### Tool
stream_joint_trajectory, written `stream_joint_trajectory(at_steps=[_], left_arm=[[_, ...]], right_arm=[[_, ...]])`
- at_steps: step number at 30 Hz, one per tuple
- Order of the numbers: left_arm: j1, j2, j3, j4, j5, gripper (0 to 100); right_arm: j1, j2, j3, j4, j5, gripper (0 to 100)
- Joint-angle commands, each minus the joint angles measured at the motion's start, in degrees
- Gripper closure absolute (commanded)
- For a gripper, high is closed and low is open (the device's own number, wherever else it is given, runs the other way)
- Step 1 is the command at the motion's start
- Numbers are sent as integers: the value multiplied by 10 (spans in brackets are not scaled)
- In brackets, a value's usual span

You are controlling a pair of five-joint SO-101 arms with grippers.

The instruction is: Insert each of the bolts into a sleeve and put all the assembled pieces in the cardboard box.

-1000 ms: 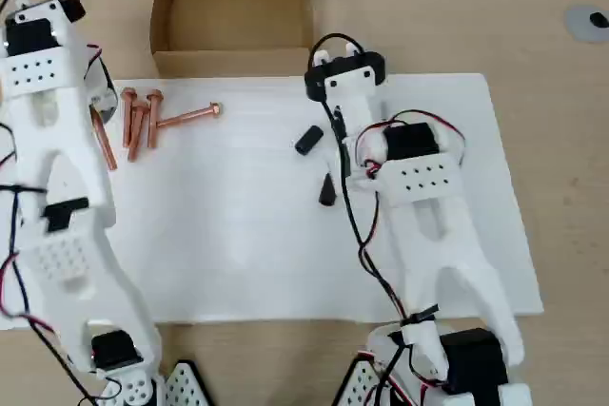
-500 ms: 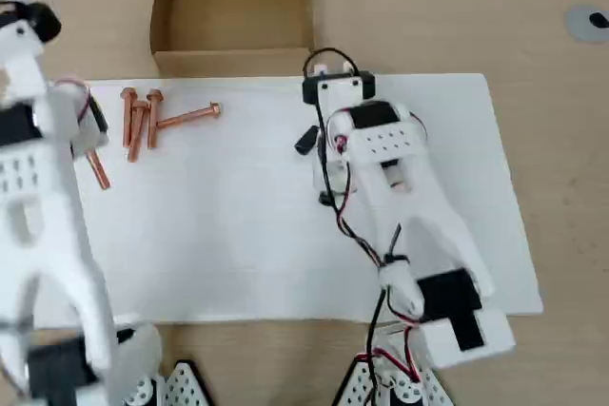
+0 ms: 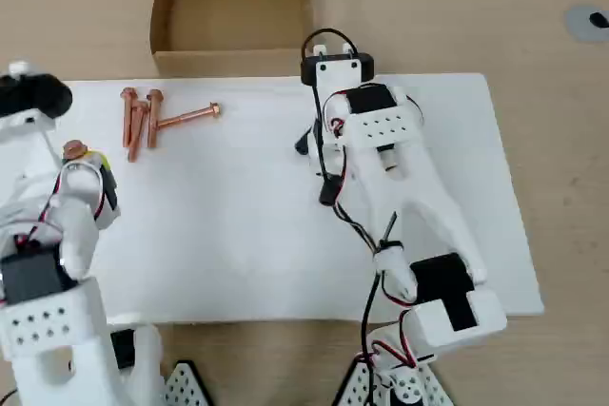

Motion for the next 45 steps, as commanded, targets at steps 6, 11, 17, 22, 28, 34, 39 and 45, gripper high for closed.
stream_joint_trajectory(at_steps=[6,11,17,22,28,34,39,45], left_arm=[[6,-107,31,-11,-4,988],[6,-167,62,-10,-3,988],[6,-240,97,-10,-3,988],[5,-283,110,-9,-3,988],[5,-297,109,15,-4,988],[1,-297,109,26,-4,988],[3,-297,109,26,-18,988],[4,-297,109,26,-19,988]], right_arm=[[-8,0,-9,-1,-4,779],[-9,0,2,-18,-4,780],[-39,0,44,-33,-25,780],[-59,0,47,-56,-41,781],[-58,6,47,-74,-75,781],[-56,65,44,-74,-104,781],[-55,98,44,-93,-105,781],[-55,101,43,-104,-105,782]])
